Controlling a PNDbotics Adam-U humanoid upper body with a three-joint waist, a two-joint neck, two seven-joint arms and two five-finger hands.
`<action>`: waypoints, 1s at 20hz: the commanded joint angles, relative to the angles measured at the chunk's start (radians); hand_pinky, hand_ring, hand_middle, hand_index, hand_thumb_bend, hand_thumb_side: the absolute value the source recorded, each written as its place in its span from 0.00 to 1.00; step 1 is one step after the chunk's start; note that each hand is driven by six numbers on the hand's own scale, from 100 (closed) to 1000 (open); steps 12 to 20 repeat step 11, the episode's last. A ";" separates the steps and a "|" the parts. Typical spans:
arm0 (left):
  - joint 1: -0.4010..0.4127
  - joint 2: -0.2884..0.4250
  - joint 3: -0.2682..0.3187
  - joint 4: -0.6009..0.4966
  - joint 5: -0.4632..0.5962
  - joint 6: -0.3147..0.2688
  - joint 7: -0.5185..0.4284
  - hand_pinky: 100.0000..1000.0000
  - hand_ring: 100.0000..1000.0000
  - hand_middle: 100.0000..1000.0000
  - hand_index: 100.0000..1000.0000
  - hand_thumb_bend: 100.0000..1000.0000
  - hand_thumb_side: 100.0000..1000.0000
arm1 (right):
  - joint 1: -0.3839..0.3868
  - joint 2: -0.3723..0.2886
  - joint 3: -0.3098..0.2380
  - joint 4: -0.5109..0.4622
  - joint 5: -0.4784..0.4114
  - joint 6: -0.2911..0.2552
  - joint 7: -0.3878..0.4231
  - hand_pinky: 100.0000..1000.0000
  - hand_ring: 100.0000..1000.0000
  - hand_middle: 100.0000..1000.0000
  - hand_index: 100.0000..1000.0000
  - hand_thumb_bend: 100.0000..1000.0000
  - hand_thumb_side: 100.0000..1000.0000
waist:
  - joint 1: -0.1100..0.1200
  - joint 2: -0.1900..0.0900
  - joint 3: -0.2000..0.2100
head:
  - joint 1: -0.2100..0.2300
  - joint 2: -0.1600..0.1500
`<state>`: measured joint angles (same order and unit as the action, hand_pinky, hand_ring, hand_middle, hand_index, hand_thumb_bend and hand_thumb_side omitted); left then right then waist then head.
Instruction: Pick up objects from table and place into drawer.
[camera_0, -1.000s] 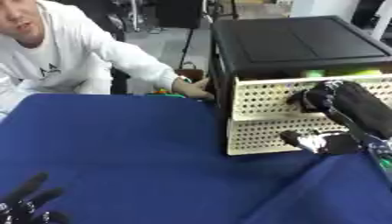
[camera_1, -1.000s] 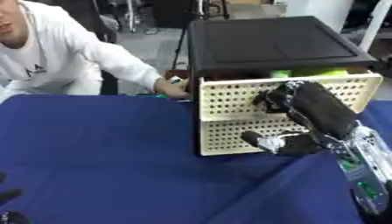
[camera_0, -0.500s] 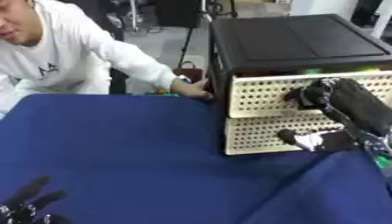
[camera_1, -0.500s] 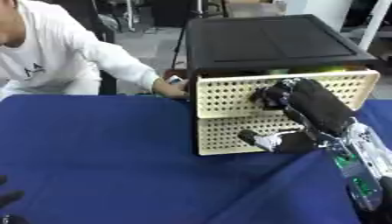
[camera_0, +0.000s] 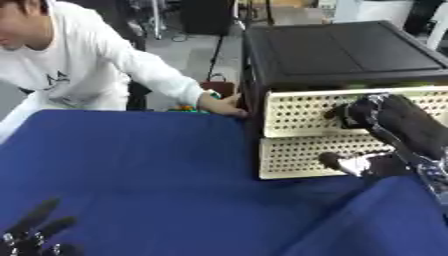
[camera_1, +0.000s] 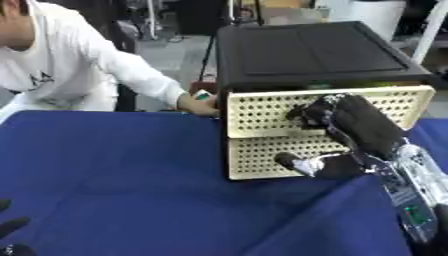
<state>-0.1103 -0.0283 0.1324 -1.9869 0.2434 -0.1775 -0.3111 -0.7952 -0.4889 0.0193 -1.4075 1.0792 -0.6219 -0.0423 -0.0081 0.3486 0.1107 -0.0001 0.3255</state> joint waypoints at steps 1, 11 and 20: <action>0.007 0.036 0.005 -0.013 0.033 0.001 0.013 0.49 0.78 0.86 0.80 0.00 1.00 | 0.052 -0.013 0.036 -0.010 -0.007 -0.012 0.059 0.24 0.46 0.58 0.68 0.54 1.00 | 0.003 -0.024 -0.002 | 0.018 0.015; 0.037 0.085 0.019 -0.013 0.113 -0.009 0.033 0.49 0.77 0.85 0.80 0.00 1.00 | 0.142 -0.059 0.038 -0.107 -0.071 0.005 0.166 0.24 0.46 0.58 0.65 0.52 1.00 | 0.008 -0.092 -0.020 | 0.049 0.065; 0.037 0.085 0.019 -0.013 0.113 -0.009 0.033 0.49 0.77 0.85 0.80 0.00 1.00 | 0.142 -0.059 0.038 -0.107 -0.071 0.005 0.166 0.24 0.46 0.58 0.65 0.52 1.00 | 0.008 -0.092 -0.020 | 0.049 0.065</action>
